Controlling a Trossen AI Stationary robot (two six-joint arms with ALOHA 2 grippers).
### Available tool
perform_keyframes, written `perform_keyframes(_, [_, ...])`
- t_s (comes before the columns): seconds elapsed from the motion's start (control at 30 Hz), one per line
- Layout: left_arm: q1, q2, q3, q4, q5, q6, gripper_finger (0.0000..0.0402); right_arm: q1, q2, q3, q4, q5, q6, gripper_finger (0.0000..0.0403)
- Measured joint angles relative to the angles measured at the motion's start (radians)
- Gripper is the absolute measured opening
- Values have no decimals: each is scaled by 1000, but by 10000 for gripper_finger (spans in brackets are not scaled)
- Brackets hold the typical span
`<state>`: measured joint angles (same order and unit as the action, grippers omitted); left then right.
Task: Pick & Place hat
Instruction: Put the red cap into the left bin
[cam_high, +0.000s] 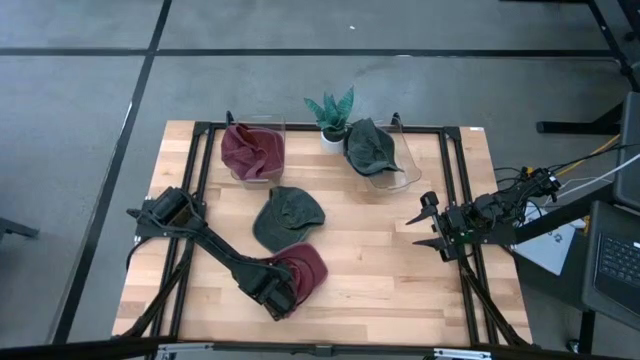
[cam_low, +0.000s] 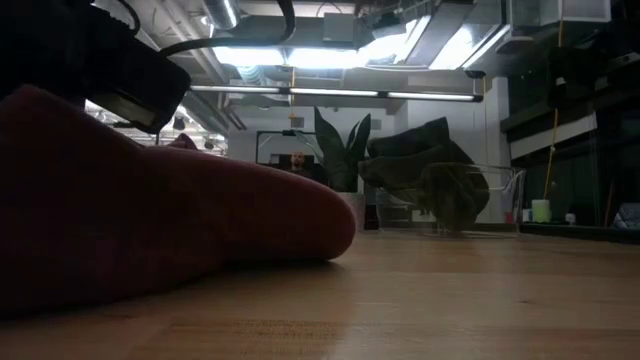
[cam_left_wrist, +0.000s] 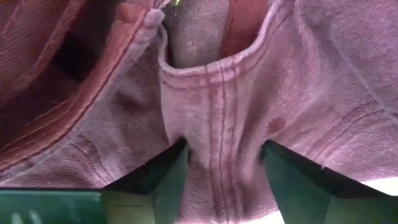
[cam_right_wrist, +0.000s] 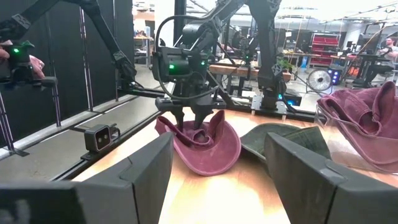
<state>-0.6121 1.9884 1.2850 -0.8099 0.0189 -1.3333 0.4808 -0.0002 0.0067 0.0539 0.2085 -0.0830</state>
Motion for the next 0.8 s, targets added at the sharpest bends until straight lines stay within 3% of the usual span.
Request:
perform_keyframes(0.57, [-33,2,-3,36,-54,157,43,0,0,0,0,0,0,252])
perform_keyframes(0.8, [-59,1,-3,51,-95,172,16,0,0,0,0,0,0,252])
